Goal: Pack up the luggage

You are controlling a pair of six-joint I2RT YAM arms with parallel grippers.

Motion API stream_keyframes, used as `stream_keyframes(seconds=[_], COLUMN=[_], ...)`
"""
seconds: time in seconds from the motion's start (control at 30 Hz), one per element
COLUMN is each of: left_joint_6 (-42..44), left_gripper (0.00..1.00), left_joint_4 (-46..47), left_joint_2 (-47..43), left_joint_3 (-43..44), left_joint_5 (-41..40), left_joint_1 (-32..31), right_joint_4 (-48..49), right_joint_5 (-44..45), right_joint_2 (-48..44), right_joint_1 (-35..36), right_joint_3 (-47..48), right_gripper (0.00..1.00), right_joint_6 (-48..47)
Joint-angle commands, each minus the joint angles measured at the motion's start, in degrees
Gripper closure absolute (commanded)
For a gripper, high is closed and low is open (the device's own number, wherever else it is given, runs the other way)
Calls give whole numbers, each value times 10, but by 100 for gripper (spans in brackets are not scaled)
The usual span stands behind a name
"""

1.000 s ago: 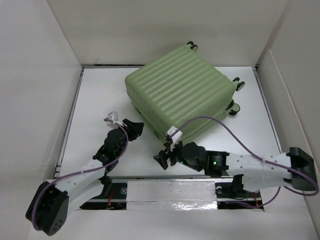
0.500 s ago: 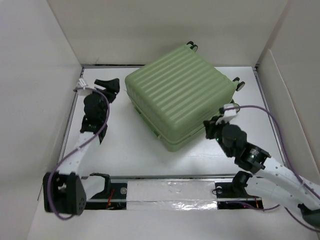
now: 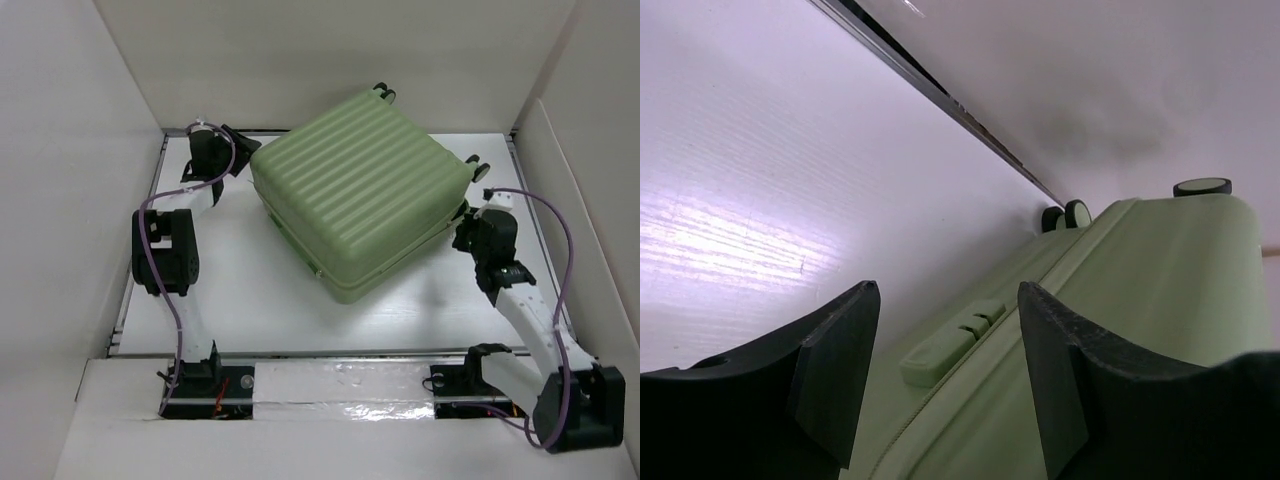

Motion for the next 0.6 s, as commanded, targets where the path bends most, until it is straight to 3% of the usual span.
stream_keyframes(seconds=[0.0,0.1,0.33,0.57], left_joint_6=[25,-1,-16,-8], left_gripper=[46,48,48,48], left_joint_4=[1,75,221,266], left_joint_2=[-17,-44,-178,-313], left_joint_3=[-12,-57,-275,-455], left_joint_5=[74,90,39,-15], left_joint_1=[-17,-31,-89,-138], right_joint_4=[84,90,155,146], right_joint_5=[-113,-151,-194,-282], right_joint_2=[66,134,229,321], right_joint_1=[-9,-9,48,82], right_joint_3=[28,59,124,229], right_gripper=[100,100,100,100], right_joint_6=[-16,-21,-59,-102])
